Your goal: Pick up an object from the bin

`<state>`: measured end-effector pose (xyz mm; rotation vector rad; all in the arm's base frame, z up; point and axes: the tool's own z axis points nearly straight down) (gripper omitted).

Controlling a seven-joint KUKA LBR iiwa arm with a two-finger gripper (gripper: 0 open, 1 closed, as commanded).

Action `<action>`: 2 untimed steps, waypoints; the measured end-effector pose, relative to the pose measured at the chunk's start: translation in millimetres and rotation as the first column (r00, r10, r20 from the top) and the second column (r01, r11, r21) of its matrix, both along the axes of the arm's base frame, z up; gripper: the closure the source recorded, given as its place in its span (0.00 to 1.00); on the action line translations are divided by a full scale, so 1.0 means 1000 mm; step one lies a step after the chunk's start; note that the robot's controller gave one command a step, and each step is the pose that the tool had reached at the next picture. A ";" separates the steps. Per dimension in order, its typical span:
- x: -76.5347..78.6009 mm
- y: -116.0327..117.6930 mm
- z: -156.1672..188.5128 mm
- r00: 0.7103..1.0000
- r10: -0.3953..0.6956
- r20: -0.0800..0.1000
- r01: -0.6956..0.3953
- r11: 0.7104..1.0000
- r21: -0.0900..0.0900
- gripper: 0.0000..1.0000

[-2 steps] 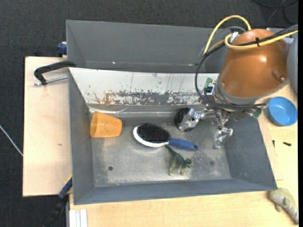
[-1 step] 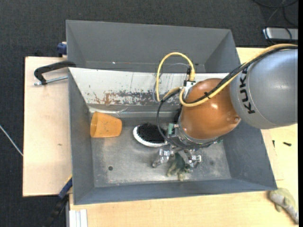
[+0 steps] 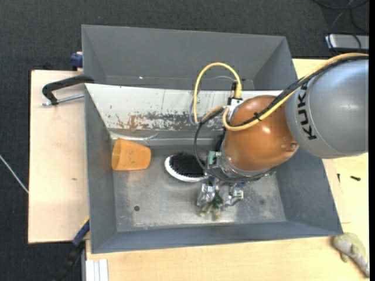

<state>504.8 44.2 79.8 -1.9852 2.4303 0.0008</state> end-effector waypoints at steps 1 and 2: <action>0.012 -0.046 -0.001 0.943 0.333 0.008 -0.333 0.943 0.002 1.00; 0.023 -0.047 0.142 0.934 0.357 0.010 -0.357 0.934 -0.005 1.00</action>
Offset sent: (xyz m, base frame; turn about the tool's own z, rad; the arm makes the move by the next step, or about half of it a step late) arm 0.0102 -0.0498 -0.0041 -0.3428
